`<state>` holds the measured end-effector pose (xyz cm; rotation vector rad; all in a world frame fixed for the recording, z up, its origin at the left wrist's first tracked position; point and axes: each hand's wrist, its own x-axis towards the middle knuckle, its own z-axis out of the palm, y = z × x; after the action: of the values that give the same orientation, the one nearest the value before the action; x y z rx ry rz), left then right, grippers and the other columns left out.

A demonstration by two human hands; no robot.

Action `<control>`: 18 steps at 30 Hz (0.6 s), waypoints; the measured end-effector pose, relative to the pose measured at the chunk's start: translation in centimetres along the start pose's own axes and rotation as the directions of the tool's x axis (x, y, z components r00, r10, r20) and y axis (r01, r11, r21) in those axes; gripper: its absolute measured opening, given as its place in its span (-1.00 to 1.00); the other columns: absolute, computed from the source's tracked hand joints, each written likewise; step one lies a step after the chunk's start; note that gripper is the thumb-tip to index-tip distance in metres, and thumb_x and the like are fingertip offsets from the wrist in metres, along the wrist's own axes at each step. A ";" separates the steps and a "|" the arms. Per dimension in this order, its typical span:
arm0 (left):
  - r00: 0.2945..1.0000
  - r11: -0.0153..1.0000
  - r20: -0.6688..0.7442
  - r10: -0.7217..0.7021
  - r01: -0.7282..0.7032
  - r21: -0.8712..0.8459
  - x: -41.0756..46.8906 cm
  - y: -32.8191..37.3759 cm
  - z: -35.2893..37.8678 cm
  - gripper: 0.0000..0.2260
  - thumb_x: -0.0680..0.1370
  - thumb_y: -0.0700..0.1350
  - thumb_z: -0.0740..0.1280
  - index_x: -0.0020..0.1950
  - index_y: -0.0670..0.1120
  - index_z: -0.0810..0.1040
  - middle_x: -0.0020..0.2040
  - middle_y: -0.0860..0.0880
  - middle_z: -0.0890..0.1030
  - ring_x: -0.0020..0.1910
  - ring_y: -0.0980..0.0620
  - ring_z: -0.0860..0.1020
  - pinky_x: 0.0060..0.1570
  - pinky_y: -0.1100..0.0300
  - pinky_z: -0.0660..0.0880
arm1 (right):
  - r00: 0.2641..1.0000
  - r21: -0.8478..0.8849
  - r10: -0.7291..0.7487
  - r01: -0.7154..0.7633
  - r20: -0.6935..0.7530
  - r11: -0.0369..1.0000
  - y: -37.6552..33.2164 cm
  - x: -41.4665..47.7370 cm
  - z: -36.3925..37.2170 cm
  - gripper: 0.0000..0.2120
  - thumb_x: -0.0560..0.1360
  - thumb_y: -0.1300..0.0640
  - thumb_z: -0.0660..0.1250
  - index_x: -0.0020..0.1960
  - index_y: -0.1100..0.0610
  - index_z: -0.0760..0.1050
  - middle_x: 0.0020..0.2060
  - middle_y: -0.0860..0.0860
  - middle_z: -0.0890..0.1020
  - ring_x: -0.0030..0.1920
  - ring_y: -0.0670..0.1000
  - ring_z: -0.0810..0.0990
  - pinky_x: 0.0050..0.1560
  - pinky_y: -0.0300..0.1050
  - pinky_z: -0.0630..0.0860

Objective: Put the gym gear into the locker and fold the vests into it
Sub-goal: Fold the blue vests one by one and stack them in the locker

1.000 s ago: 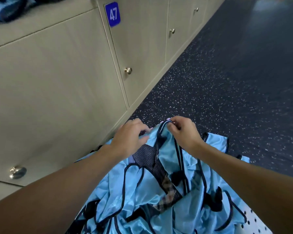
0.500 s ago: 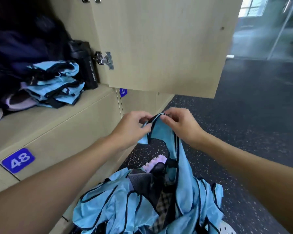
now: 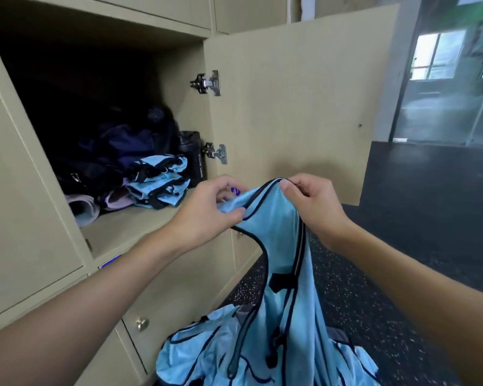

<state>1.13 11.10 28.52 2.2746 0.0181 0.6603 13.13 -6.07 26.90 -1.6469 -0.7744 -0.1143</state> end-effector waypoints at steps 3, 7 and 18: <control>0.999 0.995 0.025 -0.030 0.033 -0.099 -0.8 0.6 -1.3 -0.72 0.49 -0.32 0.46 0.15 -0.08 0.58 -0.23 0.01 0.68 -0.28 0.15 0.62 -0.13 0.25 0.61 | 1.000 0.047 0.017 -0.017 -0.005 0.999 0.0 0.0 0.4 -0.67 0.61 0.09 0.30 -0.09 0.39 0.48 -0.34 0.07 0.34 -0.33 -0.02 0.25 -0.34 -0.15 0.25; 0.997 0.988 0.003 -0.072 0.072 -0.140 -1.2 0.0 -1.4 -0.76 0.50 -0.31 0.45 0.11 -0.08 0.58 -0.20 -0.12 0.67 -0.40 0.11 0.55 -0.34 0.24 0.53 | 0.996 0.019 0.058 -0.059 0.074 0.998 0.8 0.0 1.4 -0.74 0.60 0.12 0.31 -0.01 0.36 0.50 -0.29 0.07 0.43 -0.31 0.02 0.32 -0.25 -0.10 0.32; 0.982 0.946 -0.029 -0.188 0.173 -0.275 0.0 -2.7 -0.9 -0.89 0.54 -0.32 0.41 -0.04 -0.14 0.53 -0.38 -0.04 0.63 -0.50 0.12 0.49 -0.47 0.27 0.48 | 0.937 -0.015 -0.085 0.095 0.340 0.995 1.0 0.4 6.2 -0.95 0.54 0.32 0.34 -0.05 0.28 0.59 -0.26 0.10 0.57 -0.28 -0.12 0.42 -0.18 -0.25 0.38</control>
<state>1.17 13.58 27.23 1.9633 0.1524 0.5890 11.85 -0.27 24.74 -1.6828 -1.1156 0.0974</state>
